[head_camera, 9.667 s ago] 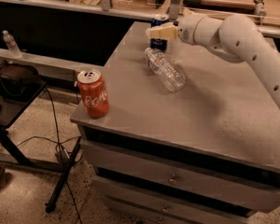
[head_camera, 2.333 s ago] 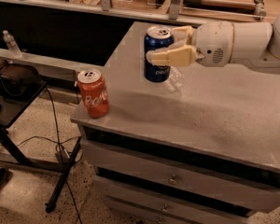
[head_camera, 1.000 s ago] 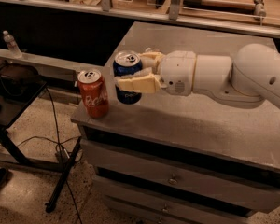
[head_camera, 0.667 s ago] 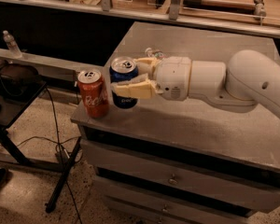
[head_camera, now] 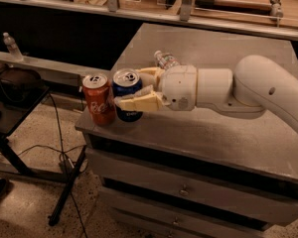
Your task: Move pepsi can near coke can
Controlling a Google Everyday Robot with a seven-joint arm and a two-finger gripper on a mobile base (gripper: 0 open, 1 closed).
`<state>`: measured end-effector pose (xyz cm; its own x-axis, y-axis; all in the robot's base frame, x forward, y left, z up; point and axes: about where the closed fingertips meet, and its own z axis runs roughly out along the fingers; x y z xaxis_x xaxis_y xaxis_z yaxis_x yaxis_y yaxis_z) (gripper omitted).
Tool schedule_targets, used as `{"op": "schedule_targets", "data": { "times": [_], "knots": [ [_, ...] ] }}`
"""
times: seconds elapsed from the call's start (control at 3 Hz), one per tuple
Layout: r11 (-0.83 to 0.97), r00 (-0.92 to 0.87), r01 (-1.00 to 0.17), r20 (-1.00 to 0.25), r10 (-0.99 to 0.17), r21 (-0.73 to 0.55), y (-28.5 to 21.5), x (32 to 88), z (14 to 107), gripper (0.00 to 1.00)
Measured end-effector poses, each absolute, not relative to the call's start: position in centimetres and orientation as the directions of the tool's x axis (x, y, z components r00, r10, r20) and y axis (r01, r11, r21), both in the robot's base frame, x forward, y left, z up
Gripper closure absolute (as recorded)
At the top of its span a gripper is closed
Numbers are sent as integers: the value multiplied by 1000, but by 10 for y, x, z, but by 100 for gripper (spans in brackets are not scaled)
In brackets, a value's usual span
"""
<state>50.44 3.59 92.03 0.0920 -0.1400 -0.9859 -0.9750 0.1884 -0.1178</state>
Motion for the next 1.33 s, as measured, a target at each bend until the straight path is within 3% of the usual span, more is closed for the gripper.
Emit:
{"op": "schedule_targets", "data": {
  "times": [1.0, 1.33],
  "knots": [
    [173, 17, -983, -977, -211, -55, 40, 506, 902, 18],
    [187, -16, -982, -978, -206, -24, 39, 508, 897, 0]
  ]
}}
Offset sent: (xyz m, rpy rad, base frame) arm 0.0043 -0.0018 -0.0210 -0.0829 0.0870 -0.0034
